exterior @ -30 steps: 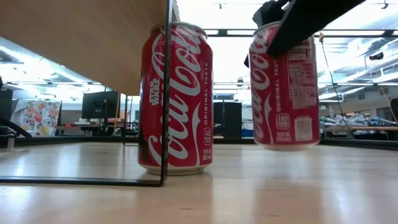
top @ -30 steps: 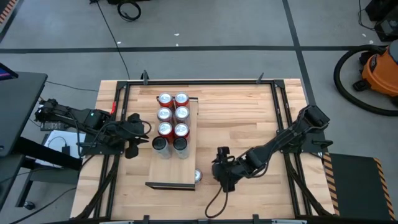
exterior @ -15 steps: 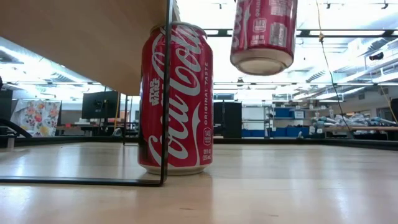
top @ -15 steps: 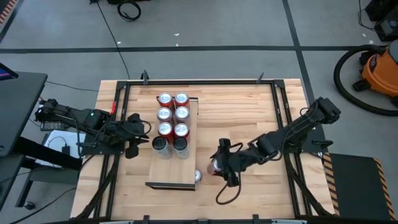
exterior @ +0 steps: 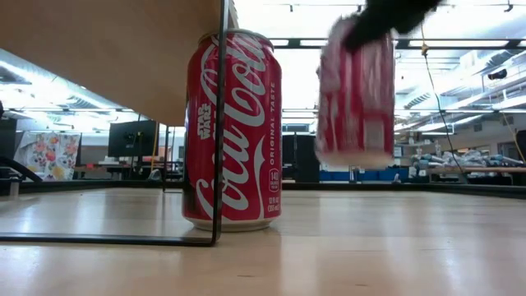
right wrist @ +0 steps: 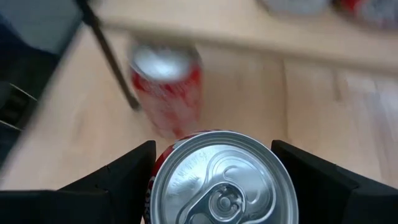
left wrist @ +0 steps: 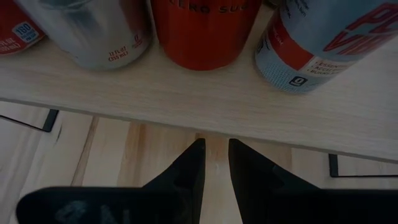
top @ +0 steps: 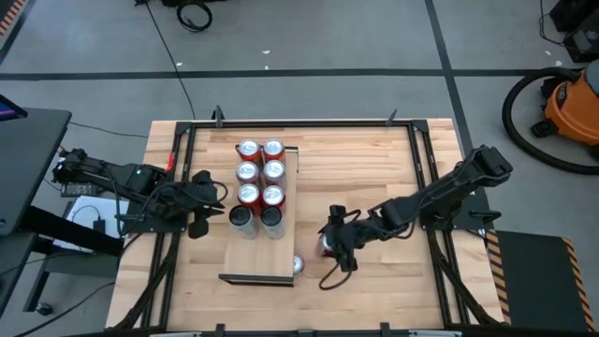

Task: Place canned beverage on shelf
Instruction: Put the right red silver soda can on the shelf

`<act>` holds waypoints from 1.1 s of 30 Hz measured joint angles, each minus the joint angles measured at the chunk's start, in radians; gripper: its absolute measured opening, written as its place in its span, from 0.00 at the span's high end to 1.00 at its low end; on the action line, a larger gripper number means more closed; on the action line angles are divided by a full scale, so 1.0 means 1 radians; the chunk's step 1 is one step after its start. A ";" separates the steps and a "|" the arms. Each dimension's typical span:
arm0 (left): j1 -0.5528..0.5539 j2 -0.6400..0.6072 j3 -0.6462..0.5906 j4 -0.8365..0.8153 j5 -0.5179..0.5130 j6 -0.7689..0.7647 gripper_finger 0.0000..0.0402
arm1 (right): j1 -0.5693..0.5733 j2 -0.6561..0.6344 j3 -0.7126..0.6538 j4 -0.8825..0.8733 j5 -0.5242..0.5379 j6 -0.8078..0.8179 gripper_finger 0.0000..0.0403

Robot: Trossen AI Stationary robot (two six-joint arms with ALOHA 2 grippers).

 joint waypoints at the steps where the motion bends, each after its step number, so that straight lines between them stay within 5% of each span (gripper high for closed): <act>1: 0.000 0.000 0.000 0.000 0.000 0.000 0.80 | -0.007 0.000 -0.019 0.002 0.004 0.000 0.23; 33: 0.000 0.000 0.000 -0.001 0.000 -0.002 0.80 | -0.031 0.008 -0.060 0.061 0.024 0.042 0.15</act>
